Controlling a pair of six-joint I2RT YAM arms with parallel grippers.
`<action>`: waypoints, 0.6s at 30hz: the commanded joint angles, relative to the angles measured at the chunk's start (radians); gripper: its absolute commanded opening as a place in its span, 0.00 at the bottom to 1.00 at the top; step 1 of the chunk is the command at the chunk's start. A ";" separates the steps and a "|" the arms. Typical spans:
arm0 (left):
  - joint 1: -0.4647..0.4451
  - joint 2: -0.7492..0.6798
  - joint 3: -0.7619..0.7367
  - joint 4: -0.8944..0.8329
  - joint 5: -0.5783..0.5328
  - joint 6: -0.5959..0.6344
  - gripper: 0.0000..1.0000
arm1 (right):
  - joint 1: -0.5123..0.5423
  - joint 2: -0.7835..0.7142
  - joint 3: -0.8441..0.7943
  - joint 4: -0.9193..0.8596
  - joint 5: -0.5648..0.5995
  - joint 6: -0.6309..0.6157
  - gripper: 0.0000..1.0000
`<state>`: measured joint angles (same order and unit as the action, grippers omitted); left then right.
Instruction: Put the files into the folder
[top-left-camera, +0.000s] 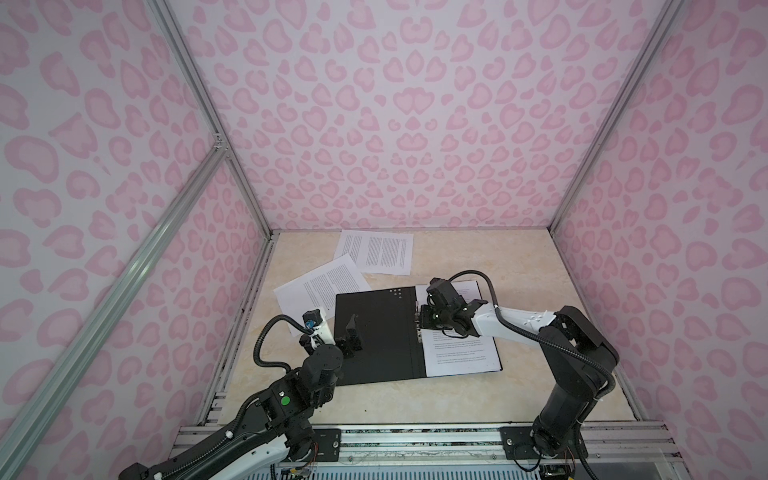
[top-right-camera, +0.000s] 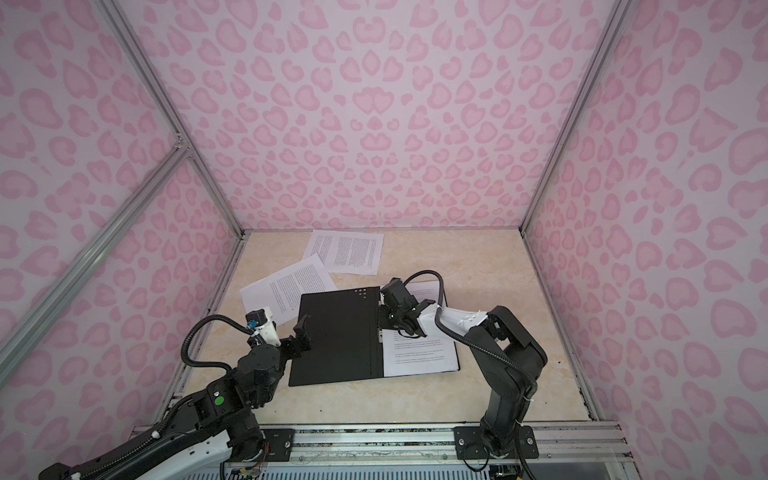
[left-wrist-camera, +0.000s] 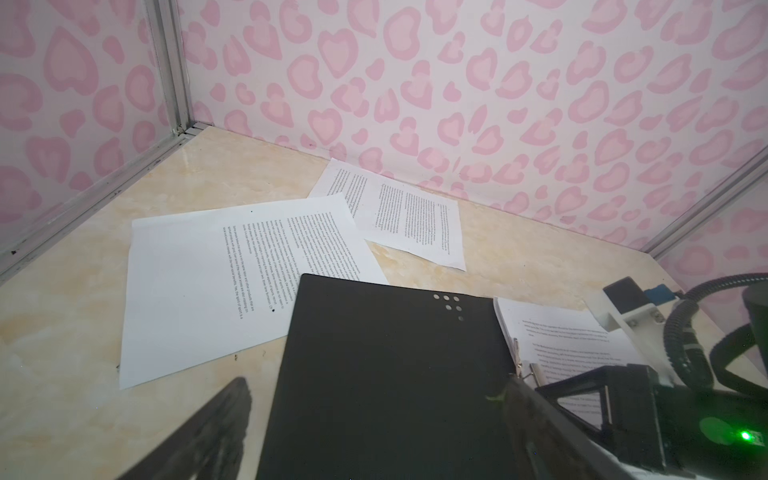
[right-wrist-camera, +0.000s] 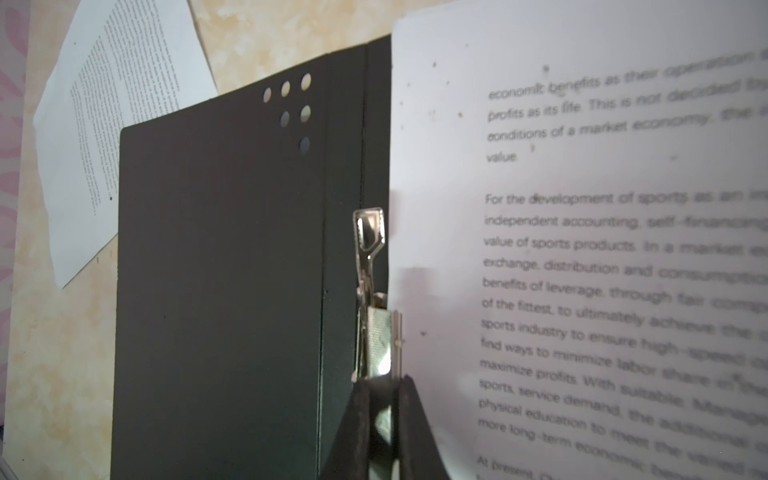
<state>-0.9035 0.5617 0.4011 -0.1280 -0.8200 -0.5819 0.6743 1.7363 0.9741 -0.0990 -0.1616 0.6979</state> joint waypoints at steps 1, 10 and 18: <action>0.002 0.010 0.013 0.015 -0.021 -0.002 0.96 | -0.038 -0.039 -0.049 0.024 -0.033 -0.041 0.11; 0.002 0.043 0.016 0.021 -0.024 0.001 0.96 | -0.125 -0.112 -0.101 -0.061 -0.063 -0.132 0.10; 0.005 0.090 0.031 0.017 -0.007 0.001 0.96 | -0.166 -0.134 -0.138 -0.072 -0.104 -0.164 0.10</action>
<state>-0.9012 0.6415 0.4206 -0.1261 -0.8196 -0.5812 0.5137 1.6104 0.8463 -0.1715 -0.2432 0.5640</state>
